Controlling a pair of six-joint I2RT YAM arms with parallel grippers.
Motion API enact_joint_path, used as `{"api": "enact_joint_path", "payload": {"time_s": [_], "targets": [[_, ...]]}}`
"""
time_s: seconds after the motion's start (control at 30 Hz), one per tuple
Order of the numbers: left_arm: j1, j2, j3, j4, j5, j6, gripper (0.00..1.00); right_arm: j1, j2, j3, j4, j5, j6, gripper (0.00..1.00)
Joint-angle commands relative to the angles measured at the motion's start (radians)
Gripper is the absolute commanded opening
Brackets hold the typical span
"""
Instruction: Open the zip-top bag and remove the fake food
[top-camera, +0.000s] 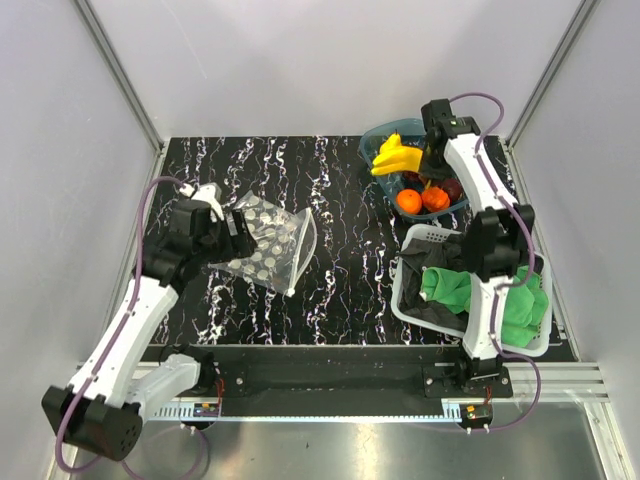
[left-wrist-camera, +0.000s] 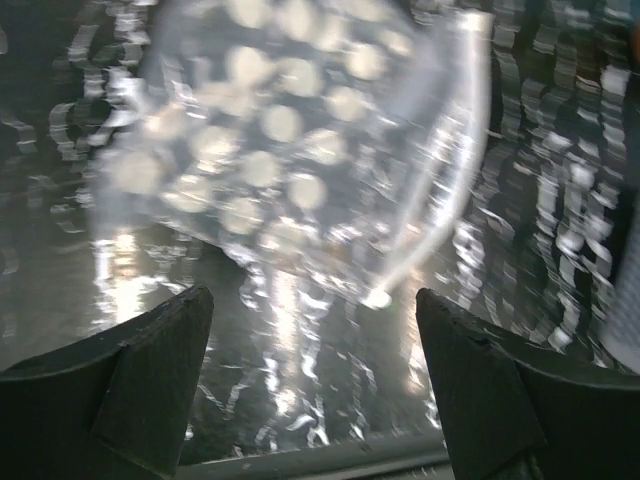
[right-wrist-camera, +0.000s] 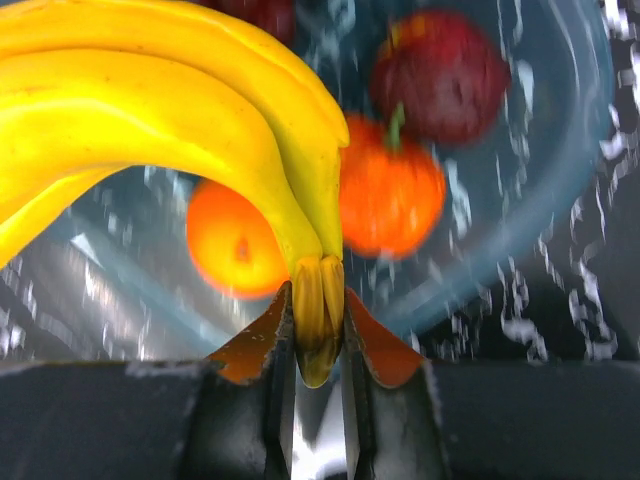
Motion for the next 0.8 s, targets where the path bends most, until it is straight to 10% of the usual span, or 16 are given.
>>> {"api": "enact_joint_path", "payload": {"time_s": [0.0, 0.23, 0.33, 0.77], "targets": [[-0.039, -0.144, -0.038, 0.017, 0.211, -0.021, 0.87, -0.021, 0.123, 0.184, 0.008, 0.037, -0.042, 0.02], [-0.097, -0.272, -0.064, 0.022, 0.275, -0.049, 0.90, -0.030, 0.288, 0.466, -0.128, -0.087, -0.027, 0.71], [-0.102, -0.275, -0.069, 0.025, 0.301, -0.043, 0.90, -0.030, 0.279, 0.472, -0.173, -0.095, -0.018, 0.86], [-0.246, -0.163, -0.066, 0.152, 0.376, -0.074, 0.90, -0.028, -0.333, -0.317, 0.066, -0.279, 0.015, 1.00]]}}
